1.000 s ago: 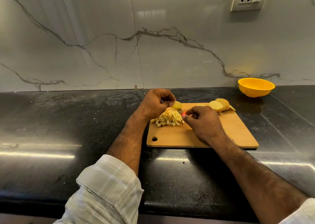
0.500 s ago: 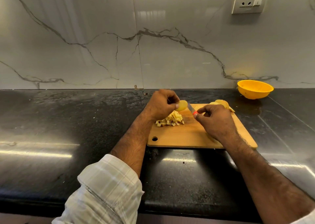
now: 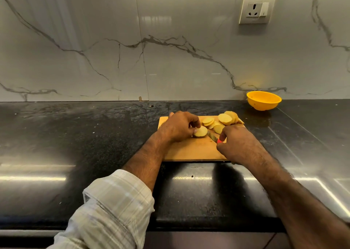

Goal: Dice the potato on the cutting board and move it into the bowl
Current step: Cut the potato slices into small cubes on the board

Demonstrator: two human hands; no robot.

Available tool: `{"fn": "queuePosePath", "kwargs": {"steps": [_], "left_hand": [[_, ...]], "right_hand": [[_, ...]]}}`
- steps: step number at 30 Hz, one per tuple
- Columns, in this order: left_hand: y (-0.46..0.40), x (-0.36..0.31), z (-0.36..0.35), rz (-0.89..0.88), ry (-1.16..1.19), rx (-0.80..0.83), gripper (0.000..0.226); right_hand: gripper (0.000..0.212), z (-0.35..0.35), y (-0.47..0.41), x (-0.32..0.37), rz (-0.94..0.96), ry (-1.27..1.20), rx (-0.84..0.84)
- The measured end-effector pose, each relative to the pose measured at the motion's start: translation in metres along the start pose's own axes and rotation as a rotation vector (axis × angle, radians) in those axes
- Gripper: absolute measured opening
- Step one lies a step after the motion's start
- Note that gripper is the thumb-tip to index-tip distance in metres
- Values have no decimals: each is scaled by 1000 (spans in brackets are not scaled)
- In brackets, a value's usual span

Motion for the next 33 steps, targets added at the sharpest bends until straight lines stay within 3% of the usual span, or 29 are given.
{"fn": "queuePosePath", "kwargs": {"steps": [3,11,17,22,33], "left_hand": [[0,2,0,-2,-141,-28,15],[-2,9,6,18,-169,-12,18],[-2,-3,-4,-24,-212,1,24],[-3,-5,-5,-43,-206,6,19],[-2,-12,-5,-62,-252,48,24]], "right_hand": [[19,0,3,1,-19,-9,-12],[17,3,5,5,-56,1,-23],[42,-2,8,7,-45,-28,90],[51,-4,14,10,-18,-37,75],[46,-6,16,20,-12,-99,75]]}}
Point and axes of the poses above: each hand's wrist, its own y-axis away from the middle knuckle, its own z-axis out of the back of the hand, x = y × z, the point moved 2 cm from there along -y, towards the middle knuckle, and after that the axes turned 5 degrees about z, right-handed, at the moved point
